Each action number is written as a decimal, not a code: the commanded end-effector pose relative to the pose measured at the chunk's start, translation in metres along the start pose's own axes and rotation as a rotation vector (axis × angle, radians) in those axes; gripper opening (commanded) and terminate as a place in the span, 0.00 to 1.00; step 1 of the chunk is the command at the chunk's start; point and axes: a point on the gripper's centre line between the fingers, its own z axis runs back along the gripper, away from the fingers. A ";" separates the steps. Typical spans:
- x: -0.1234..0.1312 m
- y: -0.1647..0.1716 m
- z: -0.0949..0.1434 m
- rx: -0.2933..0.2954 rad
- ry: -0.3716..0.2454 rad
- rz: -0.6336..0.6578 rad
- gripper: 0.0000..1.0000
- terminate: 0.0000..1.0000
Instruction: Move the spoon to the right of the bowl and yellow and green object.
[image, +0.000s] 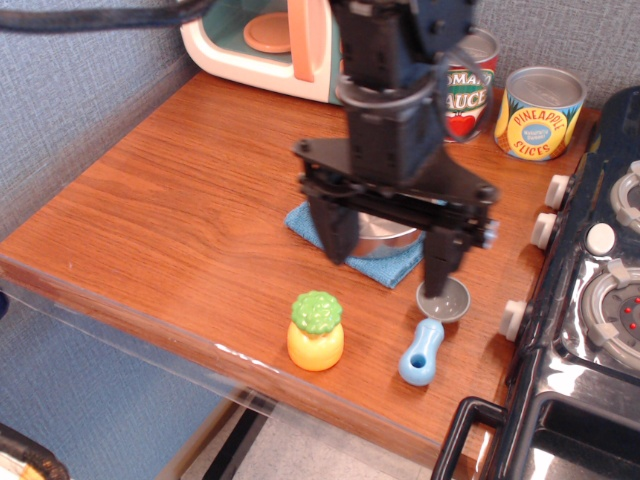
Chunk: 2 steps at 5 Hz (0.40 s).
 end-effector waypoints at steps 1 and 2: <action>-0.008 0.017 0.009 0.060 -0.024 -0.058 1.00 0.00; -0.008 0.017 0.009 0.060 -0.024 -0.058 1.00 1.00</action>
